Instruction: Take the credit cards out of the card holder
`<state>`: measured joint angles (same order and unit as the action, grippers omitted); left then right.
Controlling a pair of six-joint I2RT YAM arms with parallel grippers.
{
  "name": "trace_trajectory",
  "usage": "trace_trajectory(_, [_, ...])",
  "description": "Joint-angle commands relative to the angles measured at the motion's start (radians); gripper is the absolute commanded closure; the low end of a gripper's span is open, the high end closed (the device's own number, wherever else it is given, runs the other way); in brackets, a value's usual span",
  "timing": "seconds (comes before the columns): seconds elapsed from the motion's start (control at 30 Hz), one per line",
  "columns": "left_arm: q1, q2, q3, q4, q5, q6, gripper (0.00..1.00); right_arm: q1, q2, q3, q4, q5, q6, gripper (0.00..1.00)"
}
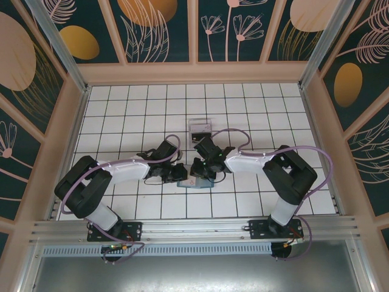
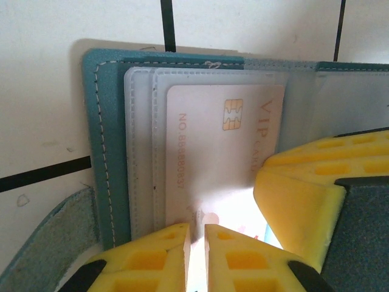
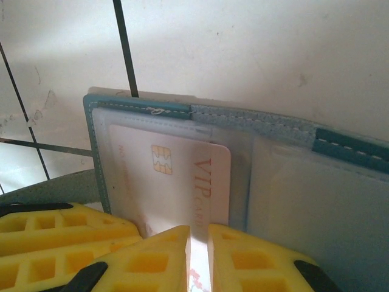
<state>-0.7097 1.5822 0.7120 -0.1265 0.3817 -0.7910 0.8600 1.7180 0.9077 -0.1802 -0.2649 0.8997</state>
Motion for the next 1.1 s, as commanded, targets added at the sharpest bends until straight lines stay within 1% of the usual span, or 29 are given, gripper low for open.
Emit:
trace_trajectory(0.0, [-0.006,-0.008,-0.017,-0.012,-0.012,-0.013,0.84,-0.006,0.027,-0.011,0.007,-0.001,-0.005,0.81])
trace_trajectory(0.17, [-0.006,-0.012,-0.011,-0.023,-0.018,-0.010,0.84,-0.003,0.021,-0.005,-0.035,0.032,-0.009,0.73])
trace_trajectory(0.27, [-0.006,-0.017,-0.004,-0.038,-0.027,-0.004,0.84,-0.003,0.010,-0.001,-0.067,0.055,-0.013,0.69])
trace_trajectory(0.4, [-0.006,-0.022,0.008,-0.052,-0.035,0.001,0.82,-0.004,-0.004,0.001,-0.081,0.062,-0.016,0.67])
trace_trajectory(0.6, [-0.005,-0.016,0.017,-0.062,-0.041,0.004,0.82,-0.003,-0.041,0.013,-0.089,0.066,-0.015,0.66])
trace_trajectory(0.9, [-0.007,0.002,0.020,-0.064,-0.043,0.010,0.82,-0.009,-0.071,0.004,-0.109,0.079,-0.025,0.71])
trace_trajectory(1.07, [-0.005,0.004,0.027,-0.072,-0.042,0.012,0.82,-0.017,-0.072,-0.024,-0.083,0.065,-0.022,0.73])
